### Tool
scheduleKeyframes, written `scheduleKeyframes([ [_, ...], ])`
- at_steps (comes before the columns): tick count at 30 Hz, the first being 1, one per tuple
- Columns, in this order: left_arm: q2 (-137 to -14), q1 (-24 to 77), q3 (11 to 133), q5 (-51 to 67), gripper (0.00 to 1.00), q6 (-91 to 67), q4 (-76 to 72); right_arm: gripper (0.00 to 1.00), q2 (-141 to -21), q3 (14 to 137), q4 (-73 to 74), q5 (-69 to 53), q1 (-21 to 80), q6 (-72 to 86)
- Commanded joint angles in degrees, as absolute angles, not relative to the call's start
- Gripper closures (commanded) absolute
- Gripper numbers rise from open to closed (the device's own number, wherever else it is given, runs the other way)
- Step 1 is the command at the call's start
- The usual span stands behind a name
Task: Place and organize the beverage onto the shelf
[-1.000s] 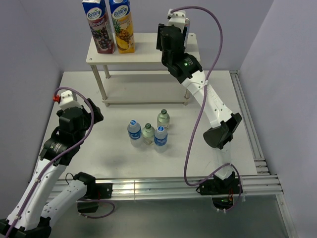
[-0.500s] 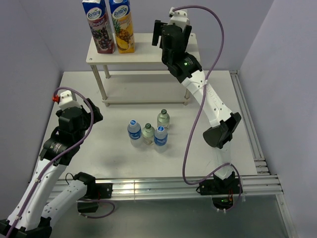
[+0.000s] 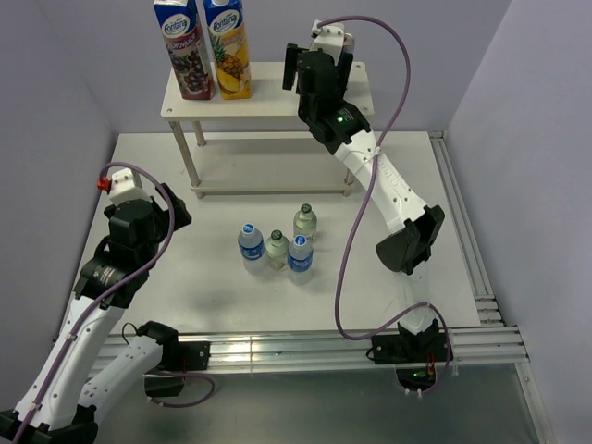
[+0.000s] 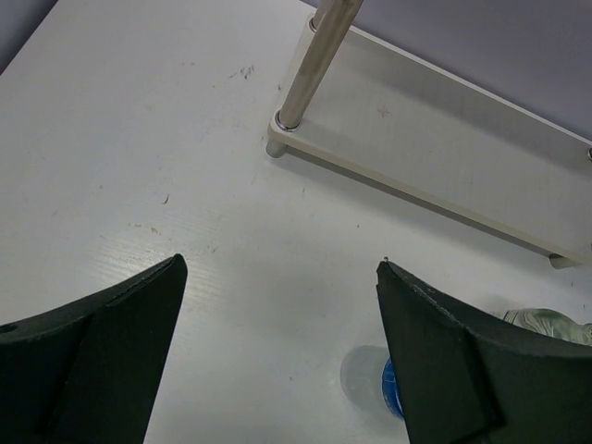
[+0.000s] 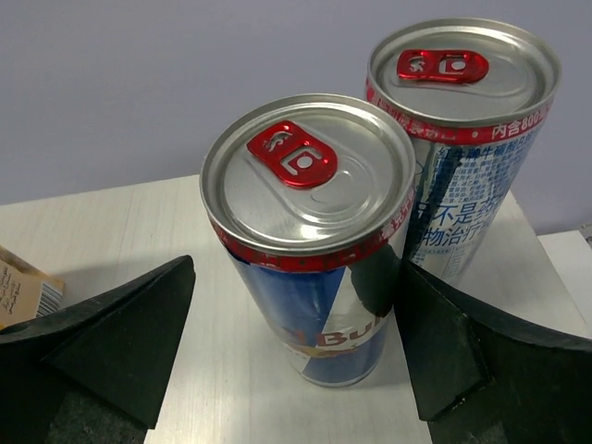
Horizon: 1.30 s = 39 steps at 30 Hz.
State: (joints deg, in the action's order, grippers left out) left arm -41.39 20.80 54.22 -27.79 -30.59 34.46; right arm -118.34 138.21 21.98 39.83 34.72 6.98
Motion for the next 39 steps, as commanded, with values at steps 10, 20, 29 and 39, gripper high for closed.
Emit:
scheduleKeyframes([
  [10, -40.6, 19.5, 54.1, -26.6, 0.09, -28.9, 32.1, 0.0, -108.5, 125.9, 19.6, 38.4, 35.9, 10.6],
  [20, -40.5, 19.1, 53.9, -25.8, 0.09, -28.7, 31.8, 0.0, -96.2, 111.9, 22.5, 43.3, 42.2, 14.1],
  [29, -42.1, 24.9, 53.5, -11.7, 0.07, -26.4, 28.6, 0.0, -63.3, 70.5, 21.0, 53.2, 60.2, 29.8],
  [39, -45.4, 50.0, 53.6, -35.3, 0.07, -41.7, 39.0, 0.0, -48.3, 55.9, 40.2, 57.8, 69.1, 46.9],
])
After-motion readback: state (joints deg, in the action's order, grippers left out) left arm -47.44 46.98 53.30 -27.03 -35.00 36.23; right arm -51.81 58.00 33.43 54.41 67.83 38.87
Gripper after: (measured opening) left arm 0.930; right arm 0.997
